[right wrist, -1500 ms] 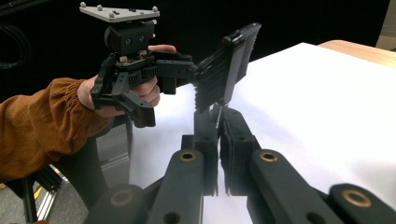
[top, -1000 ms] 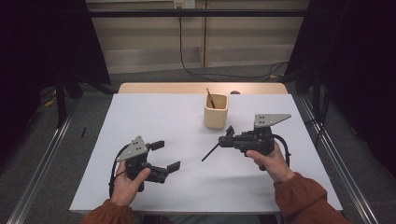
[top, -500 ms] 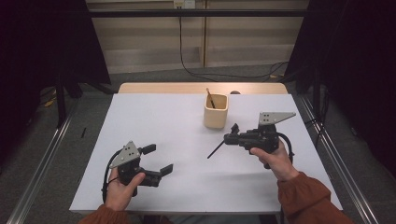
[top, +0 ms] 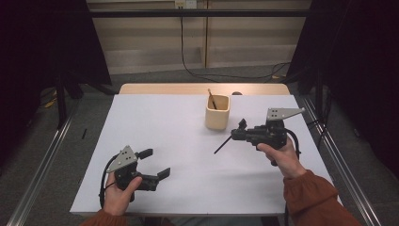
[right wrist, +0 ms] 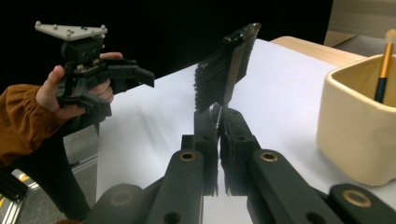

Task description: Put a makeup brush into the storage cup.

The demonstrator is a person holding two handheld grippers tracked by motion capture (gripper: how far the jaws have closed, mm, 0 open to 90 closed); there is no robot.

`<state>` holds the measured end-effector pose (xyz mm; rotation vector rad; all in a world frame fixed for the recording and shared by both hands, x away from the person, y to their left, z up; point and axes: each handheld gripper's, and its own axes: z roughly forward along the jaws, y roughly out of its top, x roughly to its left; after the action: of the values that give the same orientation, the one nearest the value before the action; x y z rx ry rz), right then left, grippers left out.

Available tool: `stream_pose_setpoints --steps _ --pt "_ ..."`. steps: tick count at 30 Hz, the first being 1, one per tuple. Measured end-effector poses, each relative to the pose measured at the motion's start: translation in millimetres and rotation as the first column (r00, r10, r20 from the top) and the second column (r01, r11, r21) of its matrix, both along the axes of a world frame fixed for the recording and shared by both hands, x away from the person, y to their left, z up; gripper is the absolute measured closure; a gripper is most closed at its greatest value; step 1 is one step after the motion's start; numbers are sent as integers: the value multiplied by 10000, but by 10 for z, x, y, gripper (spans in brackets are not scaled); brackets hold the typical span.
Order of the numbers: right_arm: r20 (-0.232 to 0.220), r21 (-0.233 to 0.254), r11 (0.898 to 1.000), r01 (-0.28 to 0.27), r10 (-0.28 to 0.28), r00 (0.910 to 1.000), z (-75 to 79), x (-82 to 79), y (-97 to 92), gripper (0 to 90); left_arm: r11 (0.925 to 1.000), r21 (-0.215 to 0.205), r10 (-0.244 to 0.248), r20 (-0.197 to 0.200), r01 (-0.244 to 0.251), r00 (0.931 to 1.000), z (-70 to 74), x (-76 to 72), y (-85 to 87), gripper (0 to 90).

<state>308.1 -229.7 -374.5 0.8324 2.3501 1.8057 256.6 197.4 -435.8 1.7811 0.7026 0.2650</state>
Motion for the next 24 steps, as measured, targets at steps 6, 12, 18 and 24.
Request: stream_pose_setpoints --steps 6,12,18,24 --pt "51 -5 9996 290 -290 9996 39 74 -62 856 10000 -72 -24 28 24 10000 4 -28 20 31" --pt "104 -43 9989 463 -462 9989 89 124 -101 856 9999 124 -78 51 77 10000 12 -52 31 31" --pt "284 -193 9979 619 -613 9977 202 185 -152 856 9998 222 1 127 -4 9999 15 -70 51 31" --pt "464 -323 9958 860 -845 9953 327 287 -218 856 9996 271 31 153 -35 9999 13 -77 74 39"
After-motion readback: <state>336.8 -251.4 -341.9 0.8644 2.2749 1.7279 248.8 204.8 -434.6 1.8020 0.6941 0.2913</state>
